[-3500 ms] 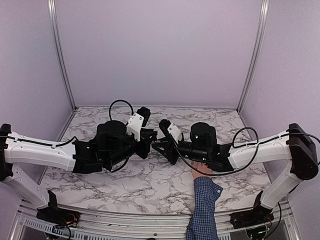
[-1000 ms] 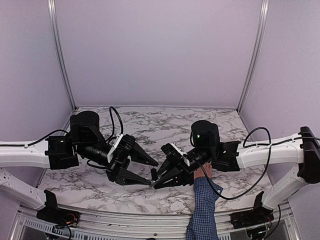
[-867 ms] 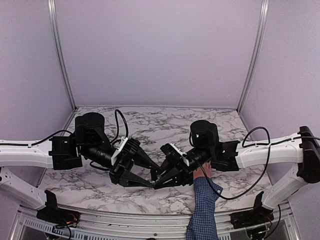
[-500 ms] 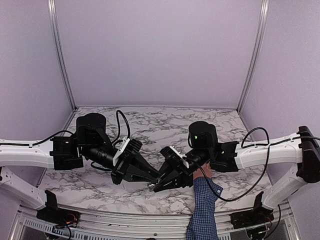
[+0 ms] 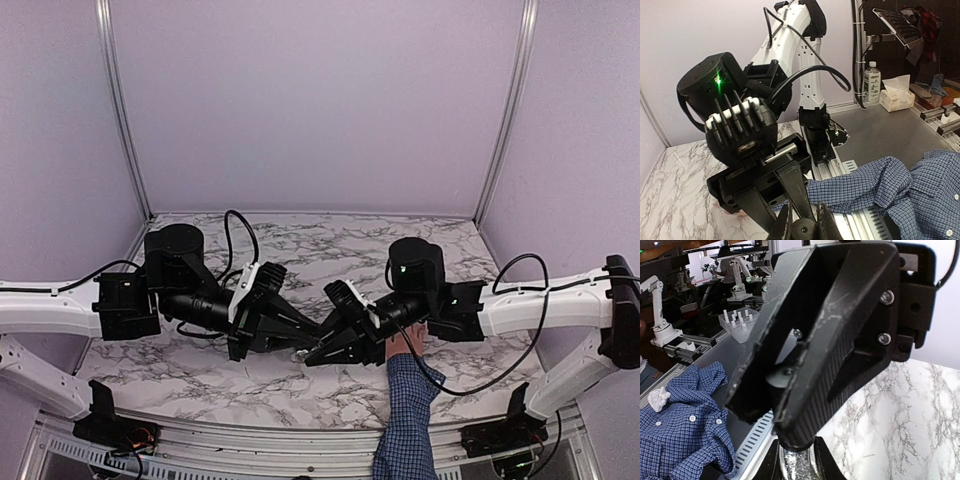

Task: Paint the nails
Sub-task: Unscrew the cap of the nail polish bottle.

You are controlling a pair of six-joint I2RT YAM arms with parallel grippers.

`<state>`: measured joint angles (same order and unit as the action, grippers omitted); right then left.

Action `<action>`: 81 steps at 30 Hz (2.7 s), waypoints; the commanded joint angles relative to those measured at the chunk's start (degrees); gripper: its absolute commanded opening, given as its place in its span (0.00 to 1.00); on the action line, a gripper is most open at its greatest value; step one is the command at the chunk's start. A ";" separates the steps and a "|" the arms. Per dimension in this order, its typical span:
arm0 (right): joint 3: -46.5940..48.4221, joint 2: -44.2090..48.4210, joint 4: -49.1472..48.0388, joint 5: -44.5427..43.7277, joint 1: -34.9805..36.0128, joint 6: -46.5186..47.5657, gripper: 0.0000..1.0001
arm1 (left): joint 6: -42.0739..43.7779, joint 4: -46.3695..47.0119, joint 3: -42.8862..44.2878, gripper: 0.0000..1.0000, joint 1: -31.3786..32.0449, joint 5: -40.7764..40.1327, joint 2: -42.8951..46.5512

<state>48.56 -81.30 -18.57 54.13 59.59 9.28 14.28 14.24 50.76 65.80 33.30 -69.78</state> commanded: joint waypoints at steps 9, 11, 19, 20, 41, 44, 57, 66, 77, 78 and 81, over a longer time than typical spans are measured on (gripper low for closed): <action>-0.35 0.78 -7.85 -20.32 -0.95 -4.29 0.00 | -3.05 7.01 -2.25 0.00 0.38 -22.00 0.95; -0.77 0.79 -8.88 -23.03 -1.37 -5.20 0.00 | -3.95 8.95 -3.02 0.00 0.38 -24.42 1.40; -1.30 1.06 -12.07 -33.20 -1.94 -7.16 0.00 | -7.81 13.10 -4.07 0.00 0.38 -35.85 0.72; -1.20 1.01 -12.18 -34.37 -1.94 -7.31 0.00 | -8.59 13.38 -3.98 0.00 0.38 -37.46 0.47; 5.52 -6.15 -9.50 -55.37 -1.76 -7.85 0.00 | -26.27 14.83 3.83 0.00 4.67 -81.12 -15.39; 5.68 -6.71 -10.39 -57.18 -1.76 -7.78 0.00 | -28.51 14.85 4.46 0.00 4.78 -82.78 -16.74; 5.01 -7.23 -11.45 -57.98 -1.77 -7.69 0.00 | -27.59 14.78 4.87 0.07 4.78 -83.53 -16.45; 3.20 -6.30 -11.80 -57.26 -1.93 -8.19 0.00 | -21.83 14.93 1.40 0.54 4.69 -79.54 -8.97; -0.95 -2.47 -11.41 -49.35 -3.85 -8.85 0.00 | -13.38 14.85 -7.37 0.76 1.36 -63.03 4.88; -1.57 -1.86 -11.59 -47.57 -4.14 -8.75 0.00 | -12.97 14.24 -8.14 0.78 0.43 -60.41 6.23; -2.75 -0.62 -11.61 -37.02 -4.88 -7.83 0.00 | -11.99 12.10 -10.00 0.85 -2.68 -47.33 9.87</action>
<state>46.70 -84.66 -28.56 4.49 55.75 1.28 -0.82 28.51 42.70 66.17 -30.72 -64.16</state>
